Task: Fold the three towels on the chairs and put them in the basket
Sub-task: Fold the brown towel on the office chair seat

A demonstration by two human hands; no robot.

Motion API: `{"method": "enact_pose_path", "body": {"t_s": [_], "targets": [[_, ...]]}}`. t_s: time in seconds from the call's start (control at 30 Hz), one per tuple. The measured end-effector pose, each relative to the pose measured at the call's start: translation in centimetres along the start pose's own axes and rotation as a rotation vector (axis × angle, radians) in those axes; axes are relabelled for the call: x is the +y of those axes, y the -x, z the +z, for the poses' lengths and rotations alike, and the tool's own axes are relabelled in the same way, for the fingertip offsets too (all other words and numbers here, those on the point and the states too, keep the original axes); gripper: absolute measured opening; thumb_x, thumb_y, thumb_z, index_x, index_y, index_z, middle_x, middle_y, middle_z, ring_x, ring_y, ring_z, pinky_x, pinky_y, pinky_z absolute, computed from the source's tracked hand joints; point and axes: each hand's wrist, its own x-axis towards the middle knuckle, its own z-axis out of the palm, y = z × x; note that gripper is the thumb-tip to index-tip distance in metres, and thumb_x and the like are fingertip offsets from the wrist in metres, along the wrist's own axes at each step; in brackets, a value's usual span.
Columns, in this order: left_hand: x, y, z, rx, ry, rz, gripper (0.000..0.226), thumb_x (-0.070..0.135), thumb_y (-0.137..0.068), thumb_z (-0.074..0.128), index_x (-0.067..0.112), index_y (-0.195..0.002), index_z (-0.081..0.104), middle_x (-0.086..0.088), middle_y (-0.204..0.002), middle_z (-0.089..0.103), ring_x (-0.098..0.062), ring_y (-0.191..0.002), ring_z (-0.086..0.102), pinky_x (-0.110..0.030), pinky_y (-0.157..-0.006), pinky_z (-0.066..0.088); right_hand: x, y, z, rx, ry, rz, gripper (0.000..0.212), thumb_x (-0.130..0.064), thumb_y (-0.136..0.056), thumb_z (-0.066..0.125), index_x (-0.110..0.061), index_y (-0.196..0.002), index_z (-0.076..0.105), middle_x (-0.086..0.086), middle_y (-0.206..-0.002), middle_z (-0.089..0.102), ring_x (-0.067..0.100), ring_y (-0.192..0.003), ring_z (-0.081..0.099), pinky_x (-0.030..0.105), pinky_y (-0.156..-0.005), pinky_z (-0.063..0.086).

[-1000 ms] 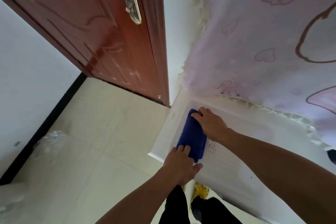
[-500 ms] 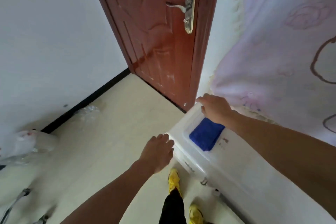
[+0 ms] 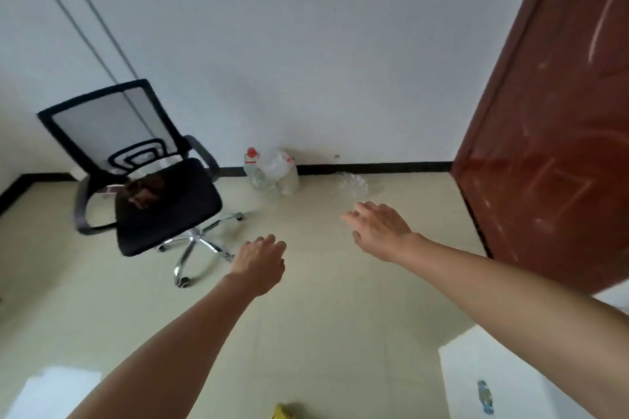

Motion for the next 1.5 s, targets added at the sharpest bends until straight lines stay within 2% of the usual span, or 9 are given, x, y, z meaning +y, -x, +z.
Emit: {"method": "enact_pose_path", "body": {"t_s": [0.1,0.23,0.4,0.5,0.67,0.97,1.13,1.33,1.5], "targets": [[-8.2,3.1,1.3,-0.005,0.024,-0.140,0.030,0.030,-0.096,0.041,0.019,-0.119,0.057,-0.002,-0.120,0.056,-0.022,-0.112,0.056,-0.036,-0.093,0.042,-6.8,-6.6,-0.2,-0.001,0.028,-0.128,0.033,-0.018,-0.092,0.041,-0.019,-0.124,0.050,0.008,-0.116,0.055,0.029,-0.105,0.056,0.036,-0.081,0.043],[-19.4,7.3,2.7,-0.027,0.015,-0.287,0.027,0.025,-0.096,0.041,0.019,-0.118,0.056,-0.004,-0.119,0.056,-0.023,-0.109,0.056,-0.034,-0.085,0.043,-17.1,-15.2,-0.1,0.030,0.031,-0.244,0.034,-0.015,-0.092,0.042,-0.020,-0.125,0.050,0.008,-0.114,0.055,0.029,-0.104,0.057,0.032,-0.071,0.034],[-31.7,10.8,3.9,-0.062,0.027,-0.436,0.027,0.025,-0.097,0.040,0.018,-0.118,0.055,-0.004,-0.116,0.055,-0.024,-0.109,0.055,-0.034,-0.086,0.041,-28.7,-23.8,-0.3,0.041,0.010,-0.353,0.036,-0.015,-0.091,0.042,-0.020,-0.125,0.050,0.006,-0.115,0.056,0.027,-0.103,0.056,0.034,-0.079,0.044],[-36.8,11.0,4.8,-0.064,0.056,-0.494,0.027,0.026,-0.096,0.040,0.017,-0.117,0.055,-0.004,-0.116,0.055,-0.024,-0.110,0.054,-0.033,-0.085,0.041,-33.1,-28.0,0.0,0.036,0.019,-0.427,0.034,-0.015,-0.091,0.042,-0.019,-0.123,0.051,0.005,-0.111,0.055,0.026,-0.101,0.056,0.036,-0.080,0.046],[-43.0,8.1,6.9,-0.077,0.129,-0.530,0.030,0.027,-0.096,0.041,0.017,-0.121,0.054,-0.005,-0.117,0.055,-0.024,-0.110,0.054,-0.033,-0.084,0.041,-35.9,-35.8,1.9,-0.022,0.040,-0.467,0.035,-0.015,-0.091,0.043,-0.020,-0.125,0.051,0.005,-0.111,0.055,0.026,-0.100,0.055,0.037,-0.081,0.047],[-56.7,-3.8,9.6,-0.154,0.269,-0.605,0.030,0.029,-0.096,0.042,0.018,-0.121,0.054,-0.003,-0.120,0.054,-0.024,-0.111,0.053,-0.033,-0.086,0.040,-37.4,-55.1,7.1,-0.145,0.061,-0.459,0.036,-0.019,-0.092,0.046,-0.021,-0.128,0.047,0.004,-0.115,0.053,0.023,-0.104,0.052,0.036,-0.085,0.044],[-63.1,-9.6,9.7,-0.127,0.358,-0.681,0.028,0.024,-0.095,0.041,0.016,-0.118,0.055,-0.003,-0.118,0.055,-0.025,-0.110,0.054,-0.033,-0.083,0.039,-38.6,-64.9,8.0,-0.192,0.108,-0.488,0.035,-0.020,-0.093,0.044,-0.020,-0.128,0.047,0.004,-0.114,0.053,0.024,-0.100,0.053,0.037,-0.084,0.046],[-70.9,-14.6,11.9,-0.190,0.366,-0.646,0.030,0.026,-0.097,0.041,0.017,-0.122,0.054,-0.004,-0.121,0.052,-0.025,-0.112,0.053,-0.035,-0.083,0.042,-42.0,-73.9,9.9,-0.224,0.114,-0.501,0.035,-0.018,-0.094,0.042,-0.021,-0.129,0.047,0.004,-0.119,0.051,0.023,-0.104,0.051,0.036,-0.084,0.044],[-77.6,-20.2,15.8,-0.249,0.396,-0.585,0.029,0.027,-0.097,0.039,0.019,-0.119,0.056,-0.004,-0.119,0.052,-0.024,-0.113,0.051,-0.036,-0.084,0.044,-43.2,-79.4,13.7,-0.285,0.097,-0.420,0.032,-0.020,-0.095,0.044,-0.021,-0.127,0.048,0.003,-0.119,0.050,0.023,-0.105,0.050,0.036,-0.084,0.044]]}}
